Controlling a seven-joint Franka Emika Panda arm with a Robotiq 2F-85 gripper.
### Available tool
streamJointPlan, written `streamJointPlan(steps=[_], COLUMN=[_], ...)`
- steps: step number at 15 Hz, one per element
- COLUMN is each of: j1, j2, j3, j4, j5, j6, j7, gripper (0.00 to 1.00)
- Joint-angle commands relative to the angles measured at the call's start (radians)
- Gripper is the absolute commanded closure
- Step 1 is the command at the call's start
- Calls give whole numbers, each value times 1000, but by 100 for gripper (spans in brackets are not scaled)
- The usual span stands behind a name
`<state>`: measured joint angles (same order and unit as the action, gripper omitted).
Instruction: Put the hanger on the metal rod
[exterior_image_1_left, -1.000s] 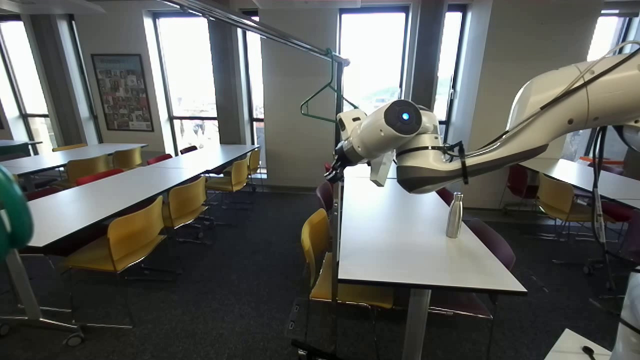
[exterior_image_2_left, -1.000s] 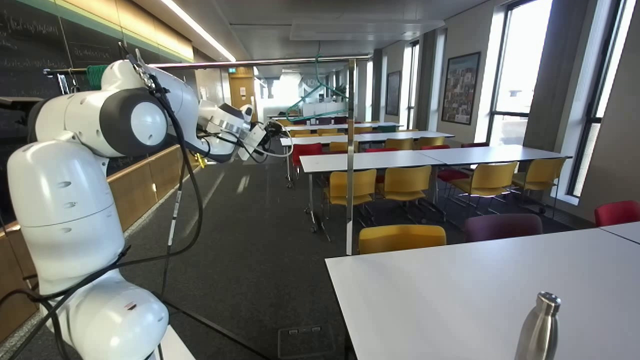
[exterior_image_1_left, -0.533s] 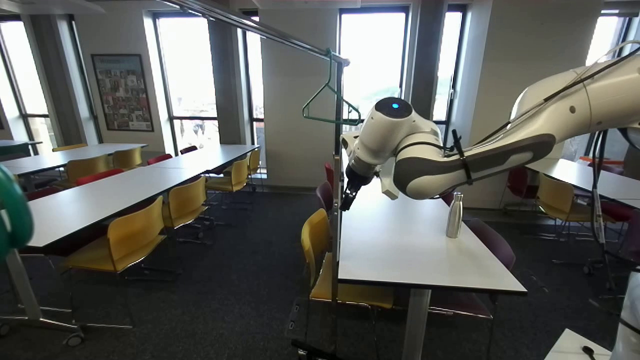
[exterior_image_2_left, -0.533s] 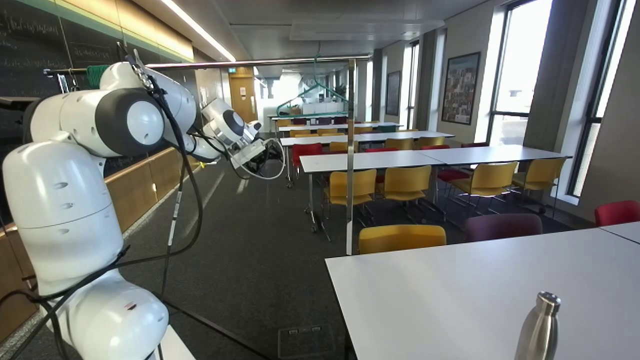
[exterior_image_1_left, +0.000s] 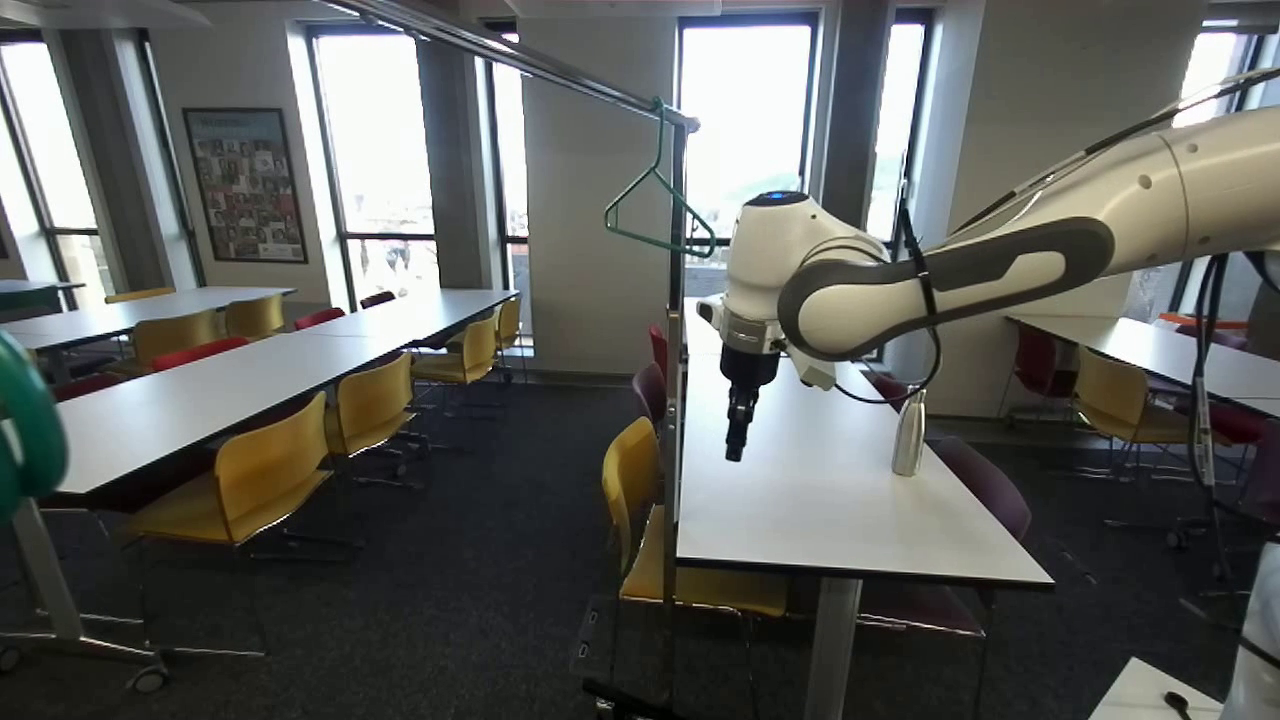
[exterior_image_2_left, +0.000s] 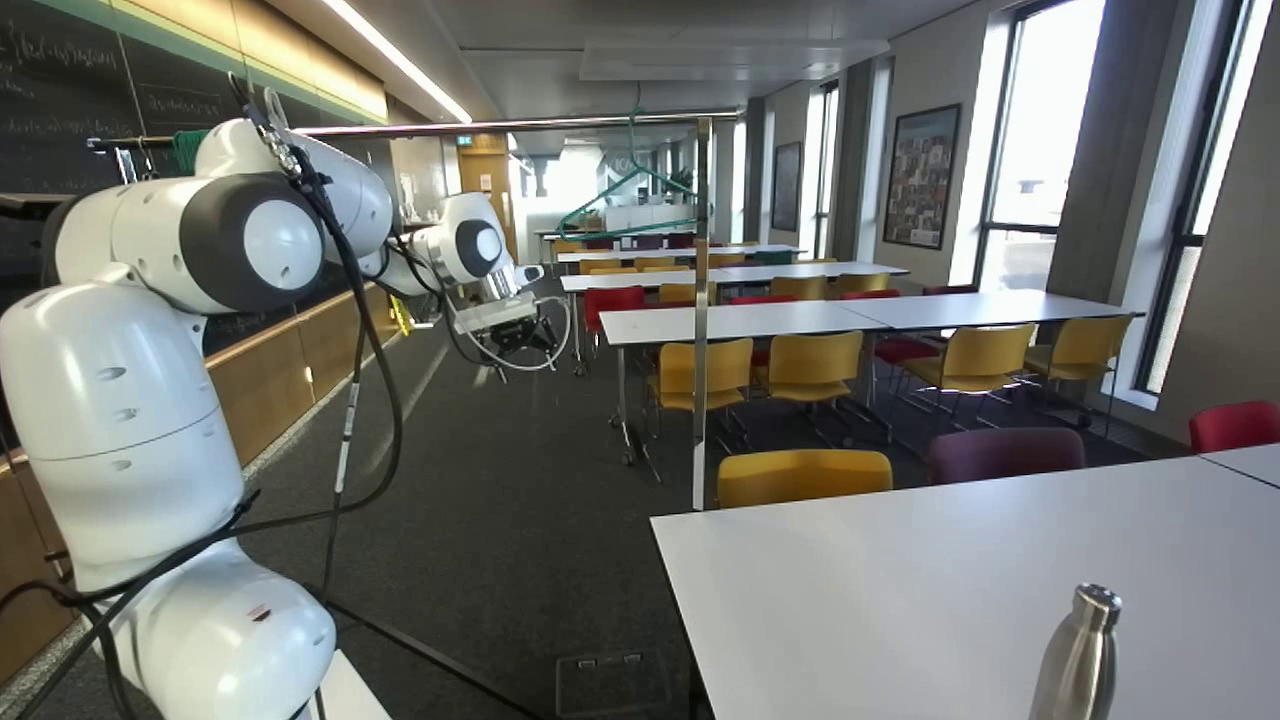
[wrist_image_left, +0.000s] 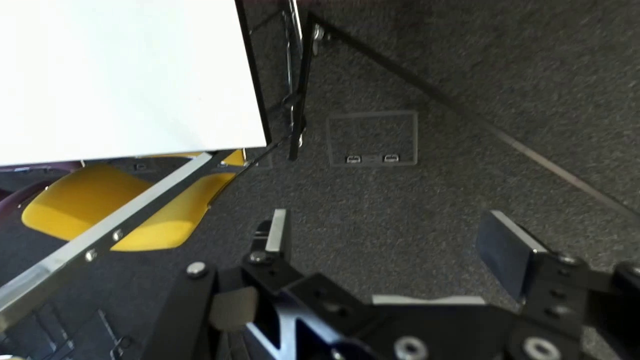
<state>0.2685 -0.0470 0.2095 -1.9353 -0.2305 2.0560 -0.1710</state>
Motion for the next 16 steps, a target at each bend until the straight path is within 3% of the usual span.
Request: streamJointPlan(steps=[1,4,6,7,16], j1=[-29,-40,-46,-41,-42], j2=[-20,-16,-31,1,0], j3=[-6,-13,-18,-5,-9], j4=[27,44,18,31,29], j5=[42,60,73,41,49], j6=[-174,-228,-144,-176,-158], j7=[-87,-145,-203,-134,-161], gripper=[0,0,0,0,0])
